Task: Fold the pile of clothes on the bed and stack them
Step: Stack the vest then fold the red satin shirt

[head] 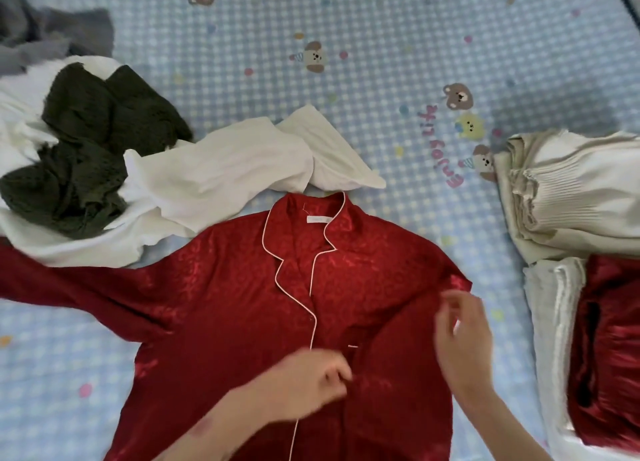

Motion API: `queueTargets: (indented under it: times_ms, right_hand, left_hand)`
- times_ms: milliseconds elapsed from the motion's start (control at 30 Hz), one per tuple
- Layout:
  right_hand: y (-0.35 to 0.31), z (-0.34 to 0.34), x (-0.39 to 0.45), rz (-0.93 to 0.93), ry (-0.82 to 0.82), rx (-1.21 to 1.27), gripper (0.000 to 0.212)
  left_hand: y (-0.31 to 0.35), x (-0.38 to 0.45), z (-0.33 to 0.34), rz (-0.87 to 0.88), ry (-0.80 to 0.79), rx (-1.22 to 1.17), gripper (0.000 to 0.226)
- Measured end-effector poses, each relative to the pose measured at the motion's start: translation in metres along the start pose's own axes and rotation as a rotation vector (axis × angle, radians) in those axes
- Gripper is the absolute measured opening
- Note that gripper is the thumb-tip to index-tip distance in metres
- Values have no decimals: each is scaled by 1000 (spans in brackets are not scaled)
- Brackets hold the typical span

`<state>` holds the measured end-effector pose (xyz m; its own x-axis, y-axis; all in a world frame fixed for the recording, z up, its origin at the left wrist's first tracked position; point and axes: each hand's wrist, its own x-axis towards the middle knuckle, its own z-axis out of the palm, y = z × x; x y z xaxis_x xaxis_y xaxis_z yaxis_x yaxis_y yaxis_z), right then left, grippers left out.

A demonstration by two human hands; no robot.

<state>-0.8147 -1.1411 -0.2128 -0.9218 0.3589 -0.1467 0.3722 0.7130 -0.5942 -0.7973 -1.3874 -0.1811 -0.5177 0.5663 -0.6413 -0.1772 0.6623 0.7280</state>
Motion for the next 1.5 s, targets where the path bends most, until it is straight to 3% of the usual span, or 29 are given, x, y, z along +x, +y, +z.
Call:
queueTargets:
  times_ms: [133,233,333,400,500,600,633,733,767,833,933,1067,1133,1200,1333,1433,1500]
  right_hand:
    - [-83,68,33,-182,-112,120,12]
    - [-122,122,54,-89,-152,158,35]
    - [-139,158,76,113,-74,101,63]
    - [-140,168,90,231,-35,37,60]
    - [-128,163,102,259,-52,61,25]
    - [-105,137,117,226,-210,113,17]
    - [-98,127,124,278,-297,219,15]
    - [-85,97,143,599,-662,860,13]
    - [-80,91,149,664,-755,986,17]
    - [-75,85,159,722,-872,1013,26]
    - [-71,90,166,771,-869,957,32]
    - [-69,113,160,708,-599,1000,15]
    - [-68,120,154,535,-473,814,14]
    - [-65,113,150,202,-298,405,26]
    - [-40,68,110,-146,-72,131,27]
    - [8,28,65,-345,-160,-189,24]
    - [44,7,52,-299,-225,-360,34]
  left_hand:
    - [-30,44,-50,-269,619,-69,18]
    - [-46,73,-81,-319,813,-28,23]
    - [-50,98,-101,-304,976,72,34]
    - [-51,113,-111,-354,1049,226,48]
    - [-50,131,-124,-488,1067,302,61]
    - [-54,143,-136,-464,1071,344,38]
    - [-56,144,-141,-451,1080,353,30]
    - [-61,142,-157,-430,1109,300,21]
    - [-61,141,-161,-418,1117,276,20]
    - [-61,140,-166,-389,1131,245,18]
    - [-60,139,-168,-368,1154,217,16]
    - [-57,142,-164,-384,1136,180,18]
    - [-55,143,-160,-425,1075,225,28]
    - [-49,138,-146,-440,1057,353,42]
    - [-24,113,-73,-70,1139,370,31]
    - [-14,93,6,76,934,280,21]
    - [-12,78,54,29,829,166,31]
